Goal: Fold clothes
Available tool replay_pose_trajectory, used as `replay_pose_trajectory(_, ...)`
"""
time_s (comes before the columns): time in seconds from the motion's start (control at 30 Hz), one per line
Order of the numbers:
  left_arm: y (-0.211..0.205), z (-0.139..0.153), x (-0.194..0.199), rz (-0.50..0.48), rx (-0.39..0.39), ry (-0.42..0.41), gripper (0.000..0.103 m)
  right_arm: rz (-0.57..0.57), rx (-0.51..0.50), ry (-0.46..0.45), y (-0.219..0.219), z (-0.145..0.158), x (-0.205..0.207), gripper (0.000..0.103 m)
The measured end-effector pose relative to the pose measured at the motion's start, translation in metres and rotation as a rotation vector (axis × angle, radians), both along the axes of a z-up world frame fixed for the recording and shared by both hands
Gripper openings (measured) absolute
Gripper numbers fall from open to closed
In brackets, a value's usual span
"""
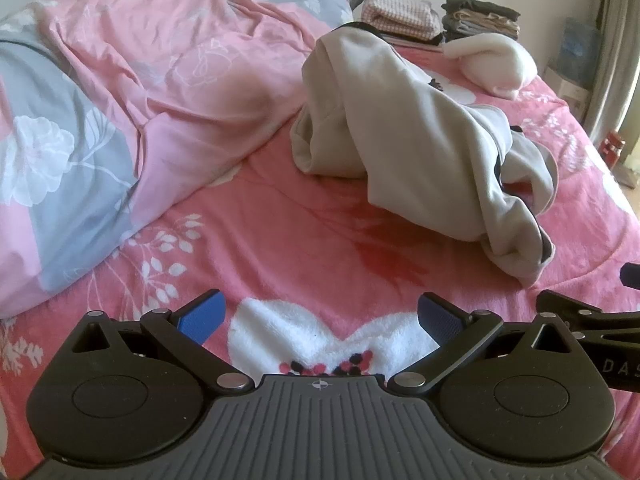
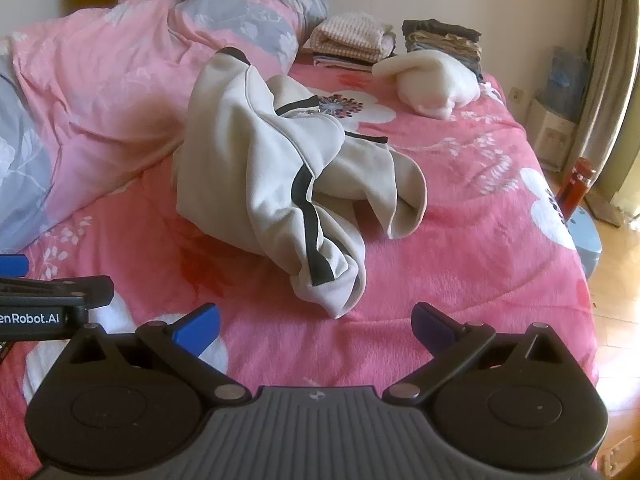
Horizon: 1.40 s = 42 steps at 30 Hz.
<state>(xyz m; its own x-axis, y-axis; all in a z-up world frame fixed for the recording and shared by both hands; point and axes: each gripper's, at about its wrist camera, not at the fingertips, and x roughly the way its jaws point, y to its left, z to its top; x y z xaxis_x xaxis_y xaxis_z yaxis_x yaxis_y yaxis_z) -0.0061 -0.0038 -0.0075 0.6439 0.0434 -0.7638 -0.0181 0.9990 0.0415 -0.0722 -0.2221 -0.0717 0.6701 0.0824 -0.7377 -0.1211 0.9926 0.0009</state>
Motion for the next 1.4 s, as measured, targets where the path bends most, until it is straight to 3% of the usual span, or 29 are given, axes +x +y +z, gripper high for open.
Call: replay_pose_trajectory(1.4,0.0034,-0.0045,0.0017,0.004,-0.006,0.020,0.103,-0.015,-0.014,0.024,0.0001,-0.0031,0.0018,0.103)
